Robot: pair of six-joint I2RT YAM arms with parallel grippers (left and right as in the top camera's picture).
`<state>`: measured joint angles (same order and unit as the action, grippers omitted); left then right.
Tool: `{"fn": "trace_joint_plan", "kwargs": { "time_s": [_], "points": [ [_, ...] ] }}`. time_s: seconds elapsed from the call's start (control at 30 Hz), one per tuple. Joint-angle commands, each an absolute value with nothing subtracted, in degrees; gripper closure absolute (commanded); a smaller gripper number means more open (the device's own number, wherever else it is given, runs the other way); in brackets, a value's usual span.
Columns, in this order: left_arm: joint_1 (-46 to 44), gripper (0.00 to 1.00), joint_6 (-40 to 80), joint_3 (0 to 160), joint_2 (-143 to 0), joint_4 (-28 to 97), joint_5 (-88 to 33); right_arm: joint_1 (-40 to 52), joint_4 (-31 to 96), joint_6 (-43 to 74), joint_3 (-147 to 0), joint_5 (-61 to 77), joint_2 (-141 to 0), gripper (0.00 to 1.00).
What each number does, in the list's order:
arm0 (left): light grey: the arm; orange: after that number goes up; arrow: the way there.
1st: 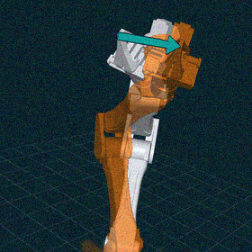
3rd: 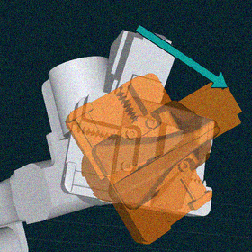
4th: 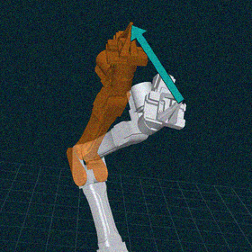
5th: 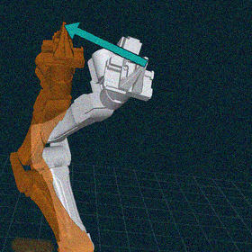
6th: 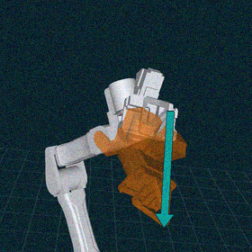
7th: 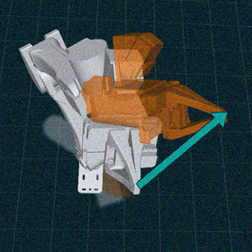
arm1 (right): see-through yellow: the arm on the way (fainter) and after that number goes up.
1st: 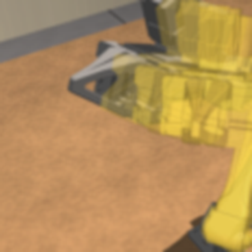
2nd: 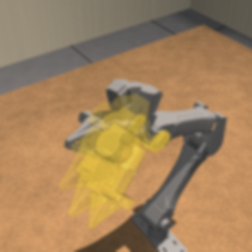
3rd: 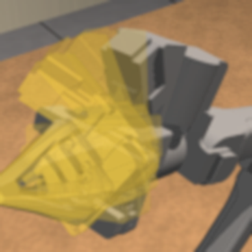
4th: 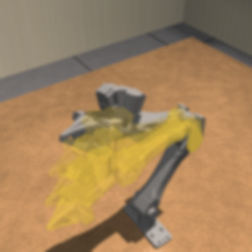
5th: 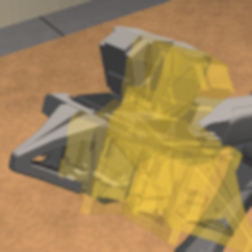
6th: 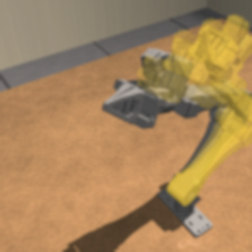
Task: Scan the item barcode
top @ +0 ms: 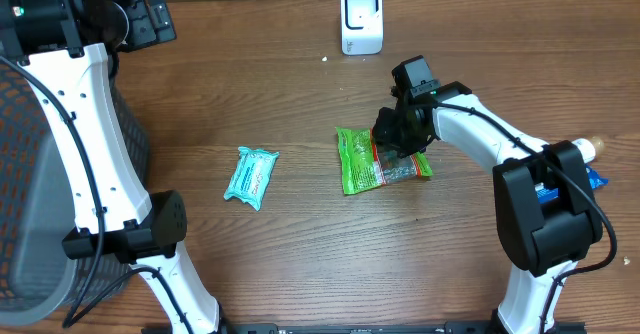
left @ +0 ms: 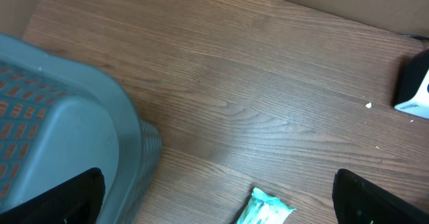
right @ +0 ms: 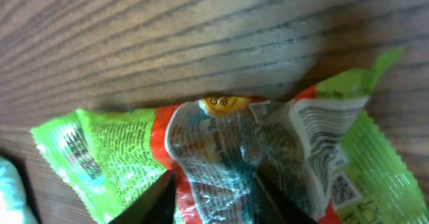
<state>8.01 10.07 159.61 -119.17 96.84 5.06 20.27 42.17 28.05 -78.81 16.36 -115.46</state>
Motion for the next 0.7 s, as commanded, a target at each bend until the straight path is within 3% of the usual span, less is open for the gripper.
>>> {"fn": "trace_joint_plan", "kwargs": {
  "time_s": [0.0,0.13,0.23,0.27,0.33,0.5,0.67],
  "points": [
    [8.19,0.00,8.97,159.37,-119.70,96.79,4.62,18.44,45.84,25.45,-84.23,18.74,-112.14,0.56],
    [8.19,0.00,8.97,159.37,-119.70,96.79,4.62,17.26,49.39,25.50,-87.53,16.08,-109.73,0.58],
    [8.19,0.00,8.97,159.37,-119.70,96.79,4.62,17.06,50.39,25.47,-86.80,12.69,-110.21,0.73],
    [8.19,0.01,8.97,159.37,-119.70,96.79,4.62,17.30,50.00,25.47,-85.41,12.40,-110.91,0.83],
    [8.19,0.00,8.97,159.37,-119.70,96.79,4.62,17.50,49.84,25.52,-84.14,11.73,-111.70,0.90],
    [8.19,0.00,8.97,159.37,-119.70,96.79,4.62,18.00,47.40,27.22,-80.09,11.20,-114.21,0.96],
    [8.21,0.00,8.97,159.37,-119.70,96.79,4.62,17.98,45.89,25.47,-80.18,11.84,-115.28,0.93]
  ]
}}
